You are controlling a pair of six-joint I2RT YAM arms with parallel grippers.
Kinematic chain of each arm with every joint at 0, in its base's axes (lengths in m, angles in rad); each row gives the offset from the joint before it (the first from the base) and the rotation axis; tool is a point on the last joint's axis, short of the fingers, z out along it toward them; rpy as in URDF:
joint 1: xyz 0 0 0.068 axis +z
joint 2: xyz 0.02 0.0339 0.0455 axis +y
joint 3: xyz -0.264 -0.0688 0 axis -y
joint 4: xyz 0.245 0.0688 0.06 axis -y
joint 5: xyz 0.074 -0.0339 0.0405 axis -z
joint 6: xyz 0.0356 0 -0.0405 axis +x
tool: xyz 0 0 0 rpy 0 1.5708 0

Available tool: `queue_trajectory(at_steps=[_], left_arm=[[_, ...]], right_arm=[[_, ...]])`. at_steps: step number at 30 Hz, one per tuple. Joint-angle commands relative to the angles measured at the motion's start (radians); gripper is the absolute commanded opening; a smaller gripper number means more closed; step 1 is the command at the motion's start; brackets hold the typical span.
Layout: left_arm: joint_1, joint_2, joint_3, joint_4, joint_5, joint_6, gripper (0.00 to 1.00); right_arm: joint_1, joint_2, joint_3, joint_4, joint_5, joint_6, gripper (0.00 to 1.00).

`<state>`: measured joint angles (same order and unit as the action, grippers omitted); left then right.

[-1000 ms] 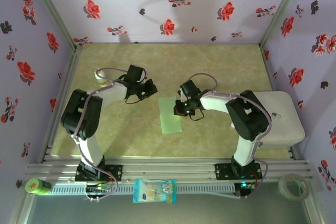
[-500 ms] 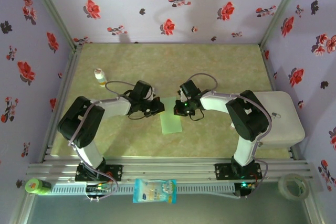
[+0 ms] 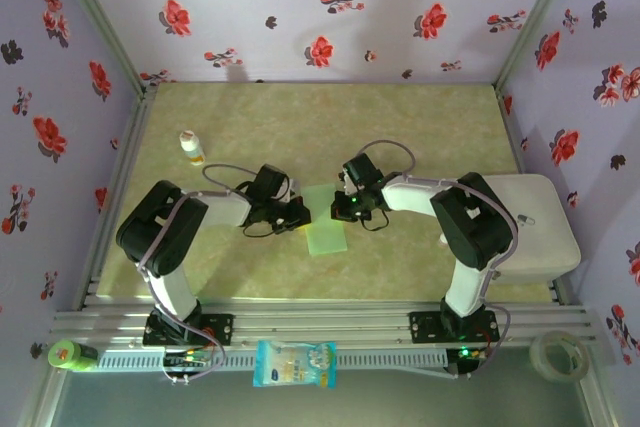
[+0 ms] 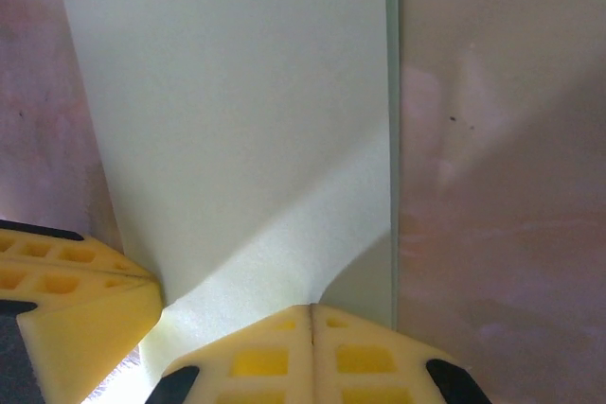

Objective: Fold a paper plane with a square sheet of paper (pick it up from the middle)
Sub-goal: First fold in half a square sheet of paper at the center of the table.

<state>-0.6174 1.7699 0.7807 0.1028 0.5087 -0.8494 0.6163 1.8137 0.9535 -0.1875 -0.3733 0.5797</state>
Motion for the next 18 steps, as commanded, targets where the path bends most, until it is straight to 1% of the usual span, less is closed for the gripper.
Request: queue_trajectory(at_steps=[1,5,10,13,18], left_arm=[[-0.006,-0.003,-0.029,-0.065,-0.064,0.048,0.01],[-0.010,-0.058,-0.005,-0.096,-0.049,0.039,0.03],[-0.040,-0.124,-0.009,-0.054,-0.025,-0.031,0.04],[-0.066,-0.119,-0.025,-0.006,-0.023,-0.070,0.04],[-0.095,-0.059,-0.057,0.051,-0.027,-0.094,0.03]], right_arm=[[-0.006,0.088,-0.081,-0.199,0.189,0.005,0.00],[-0.006,0.087,-0.080,-0.200,0.191,0.003,0.00],[-0.006,0.085,-0.079,-0.200,0.192,0.004,0.00],[-0.006,0.087,-0.080,-0.199,0.191,0.004,0.00],[-0.006,0.087,-0.079,-0.200,0.189,0.005,0.00]])
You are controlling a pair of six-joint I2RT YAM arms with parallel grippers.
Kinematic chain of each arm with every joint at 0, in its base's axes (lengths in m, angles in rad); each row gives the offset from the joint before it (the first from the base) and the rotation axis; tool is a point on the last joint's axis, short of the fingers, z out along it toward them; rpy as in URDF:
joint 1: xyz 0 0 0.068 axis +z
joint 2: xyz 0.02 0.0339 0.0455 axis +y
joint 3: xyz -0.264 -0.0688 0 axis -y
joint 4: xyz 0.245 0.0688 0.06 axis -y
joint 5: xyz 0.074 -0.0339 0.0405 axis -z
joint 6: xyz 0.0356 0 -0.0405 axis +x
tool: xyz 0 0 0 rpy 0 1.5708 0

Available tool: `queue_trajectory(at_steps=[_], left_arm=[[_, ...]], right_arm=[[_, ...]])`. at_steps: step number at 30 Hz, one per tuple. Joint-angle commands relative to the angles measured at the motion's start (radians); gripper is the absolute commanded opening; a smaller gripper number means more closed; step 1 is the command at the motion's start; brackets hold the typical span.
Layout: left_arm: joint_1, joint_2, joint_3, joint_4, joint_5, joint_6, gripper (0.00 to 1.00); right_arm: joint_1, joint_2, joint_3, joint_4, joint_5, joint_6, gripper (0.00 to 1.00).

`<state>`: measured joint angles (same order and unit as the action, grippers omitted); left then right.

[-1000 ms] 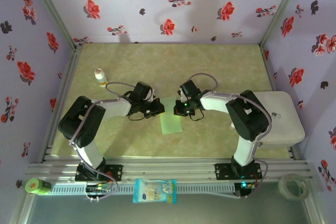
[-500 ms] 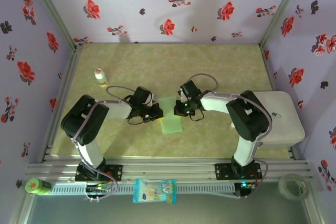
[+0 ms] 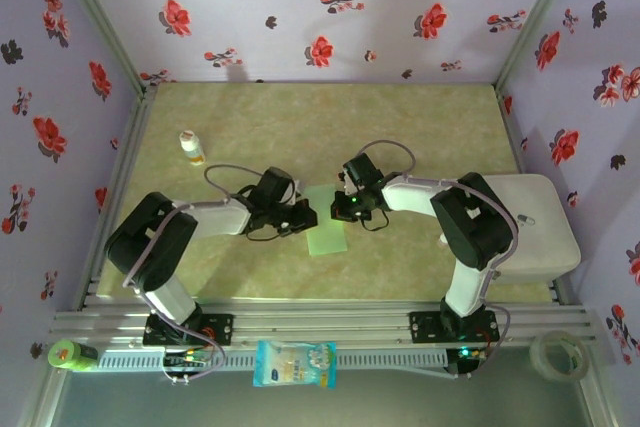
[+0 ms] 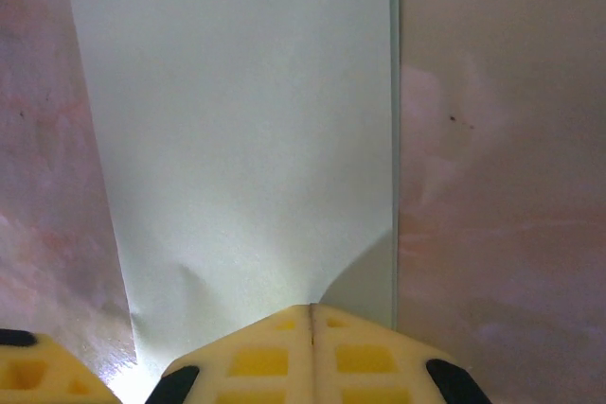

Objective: Fold a paper plane with a square sheet of paper (pick it up from the middle)
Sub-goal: First fold in half a square sheet of paper at the center of the table.

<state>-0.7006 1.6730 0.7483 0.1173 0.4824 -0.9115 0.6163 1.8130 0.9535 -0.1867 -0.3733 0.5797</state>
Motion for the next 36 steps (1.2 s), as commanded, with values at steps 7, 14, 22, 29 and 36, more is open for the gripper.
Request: queue_trajectory(at_steps=[7,14,22,29,36], left_arm=[[-0.014,0.056,-0.091,0.052,-0.014,-0.022,0.03],[-0.017,-0.037,-0.119,0.017,-0.020,-0.016,0.04],[-0.057,-0.095,-0.082,0.010,-0.009,-0.043,0.07],[-0.121,-0.026,-0.092,0.010,-0.050,-0.047,0.05],[-0.134,-0.039,-0.171,0.023,-0.076,-0.069,0.04]], right_arm=[[-0.006,0.089,-0.085,-0.200,0.190,0.006,0.00],[-0.006,0.085,-0.087,-0.200,0.195,0.009,0.00],[-0.006,0.086,-0.082,-0.200,0.199,0.012,0.00],[-0.006,0.080,-0.081,-0.199,0.200,0.016,0.00],[-0.006,0.081,-0.093,-0.179,0.194,0.028,0.00]])
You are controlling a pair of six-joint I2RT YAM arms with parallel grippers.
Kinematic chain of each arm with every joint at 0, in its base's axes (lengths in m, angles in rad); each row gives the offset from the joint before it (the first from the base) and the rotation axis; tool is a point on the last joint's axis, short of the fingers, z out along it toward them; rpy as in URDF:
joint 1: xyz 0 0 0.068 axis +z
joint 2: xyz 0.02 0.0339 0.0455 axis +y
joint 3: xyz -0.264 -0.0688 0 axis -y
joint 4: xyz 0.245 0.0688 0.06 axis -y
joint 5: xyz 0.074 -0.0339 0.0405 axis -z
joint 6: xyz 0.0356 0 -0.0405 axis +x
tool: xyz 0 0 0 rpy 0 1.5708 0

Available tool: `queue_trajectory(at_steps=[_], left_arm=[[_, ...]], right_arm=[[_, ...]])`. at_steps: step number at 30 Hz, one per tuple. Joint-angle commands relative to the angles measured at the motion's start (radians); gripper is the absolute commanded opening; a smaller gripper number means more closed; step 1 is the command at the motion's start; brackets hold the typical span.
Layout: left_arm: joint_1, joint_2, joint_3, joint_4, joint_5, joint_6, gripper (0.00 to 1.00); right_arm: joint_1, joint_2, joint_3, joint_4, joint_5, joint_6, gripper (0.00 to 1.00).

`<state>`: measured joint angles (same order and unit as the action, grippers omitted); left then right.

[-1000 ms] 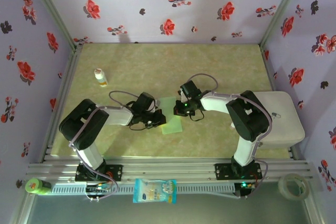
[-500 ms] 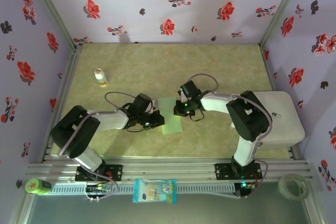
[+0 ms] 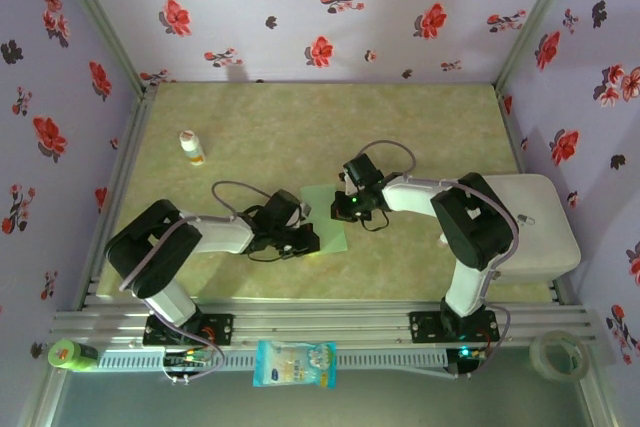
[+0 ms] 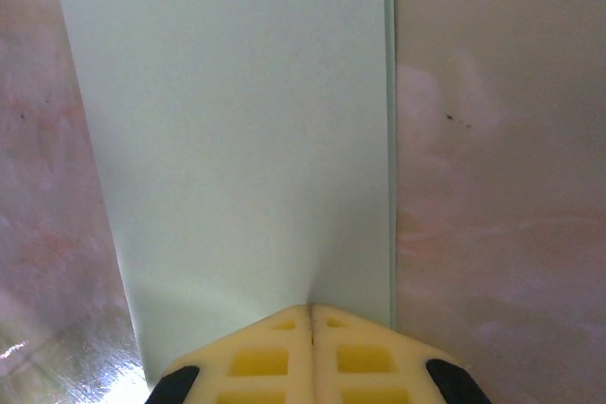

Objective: Fold a paper plane with a square sheet of paper (pick it up from the middle)
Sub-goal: First fold in half a square sheet of paper at the center of the table.

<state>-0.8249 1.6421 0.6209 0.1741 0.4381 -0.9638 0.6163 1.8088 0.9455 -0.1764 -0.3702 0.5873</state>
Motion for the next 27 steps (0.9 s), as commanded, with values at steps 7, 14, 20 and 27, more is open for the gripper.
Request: queue_trajectory(at_steps=[7,14,20,27], left_arm=[[0.000,-0.154,-0.007,-0.058,-0.049,-0.015,0.07],[0.212,-0.212,0.099,-0.100,-0.016,0.033,0.10],[0.285,-0.065,0.264,-0.128,0.065,0.085,0.10],[0.285,0.122,0.382,-0.152,0.101,0.118,0.10]], right_arm=[[-0.008,0.064,-0.022,-0.211,0.146,0.008,0.00],[-0.002,-0.049,0.086,-0.175,0.068,0.054,0.23],[-0.003,-0.232,0.020,-0.178,0.155,0.140,0.32],[-0.009,-0.432,-0.189,-0.120,0.117,0.269,0.32]])
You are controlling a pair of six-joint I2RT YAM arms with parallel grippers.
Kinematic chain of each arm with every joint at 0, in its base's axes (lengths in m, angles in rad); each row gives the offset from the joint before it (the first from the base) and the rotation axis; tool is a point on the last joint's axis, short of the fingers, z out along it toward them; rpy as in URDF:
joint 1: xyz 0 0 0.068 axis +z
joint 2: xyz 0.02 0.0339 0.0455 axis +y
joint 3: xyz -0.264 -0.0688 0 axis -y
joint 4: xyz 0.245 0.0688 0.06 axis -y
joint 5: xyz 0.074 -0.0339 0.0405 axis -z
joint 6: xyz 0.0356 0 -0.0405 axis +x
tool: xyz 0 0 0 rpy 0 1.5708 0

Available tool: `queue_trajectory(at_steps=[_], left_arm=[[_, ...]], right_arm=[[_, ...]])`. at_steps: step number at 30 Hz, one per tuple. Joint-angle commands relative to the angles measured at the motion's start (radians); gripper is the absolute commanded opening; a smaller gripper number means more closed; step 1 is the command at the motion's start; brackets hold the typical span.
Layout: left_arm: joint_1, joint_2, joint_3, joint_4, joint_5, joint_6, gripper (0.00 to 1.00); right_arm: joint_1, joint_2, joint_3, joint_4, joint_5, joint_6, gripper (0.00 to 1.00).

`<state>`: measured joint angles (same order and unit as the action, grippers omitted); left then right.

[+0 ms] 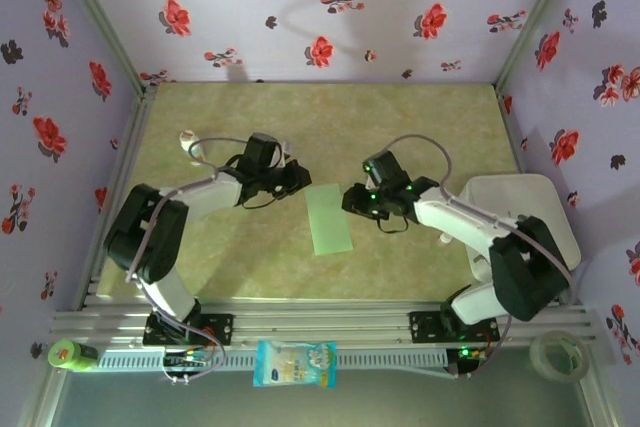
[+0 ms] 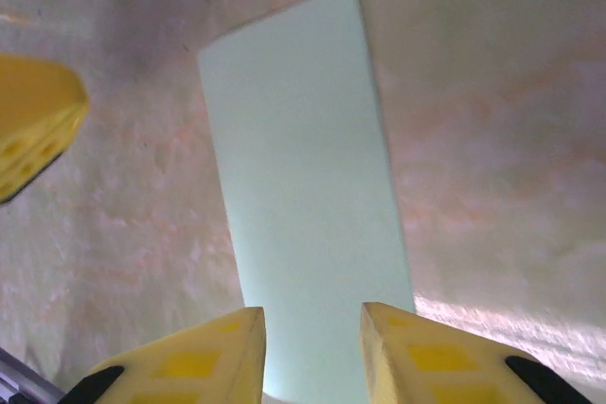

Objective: Fold a paper plane with a square sheet of paper (pick it up from the middle)
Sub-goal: First fold in half a square sheet of paper at the center of the table, then fold the triangle a second time at the center of the table.

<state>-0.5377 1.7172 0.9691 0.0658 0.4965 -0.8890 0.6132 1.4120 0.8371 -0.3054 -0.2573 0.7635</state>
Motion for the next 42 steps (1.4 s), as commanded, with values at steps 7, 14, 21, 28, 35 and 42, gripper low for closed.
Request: queue_trajectory(at_steps=[7,14,21,28,35,42], left_arm=[[0.005,0.147,0.045,0.014,0.051,0.019,0.09],[0.012,0.196,0.062,0.029,0.067,0.054,0.10],[0.025,0.236,0.065,0.004,0.047,0.086,0.10],[0.037,0.246,0.024,-0.020,0.033,0.118,0.10],[0.041,0.248,0.011,0.005,0.026,0.108,0.10],[0.041,0.270,0.041,0.002,0.052,0.125,0.10]], right_arm=[[-0.006,-0.077,-0.212,0.134,-0.094,0.201,0.40],[0.000,-0.049,-0.240,0.144,-0.147,0.219,0.41],[0.003,0.010,-0.241,0.135,-0.197,0.202,0.41],[0.002,0.035,-0.231,0.126,-0.242,0.197,0.42],[0.000,0.060,-0.215,0.162,-0.258,0.208,0.43],[-0.003,0.051,-0.201,0.231,-0.283,0.214,0.41]])
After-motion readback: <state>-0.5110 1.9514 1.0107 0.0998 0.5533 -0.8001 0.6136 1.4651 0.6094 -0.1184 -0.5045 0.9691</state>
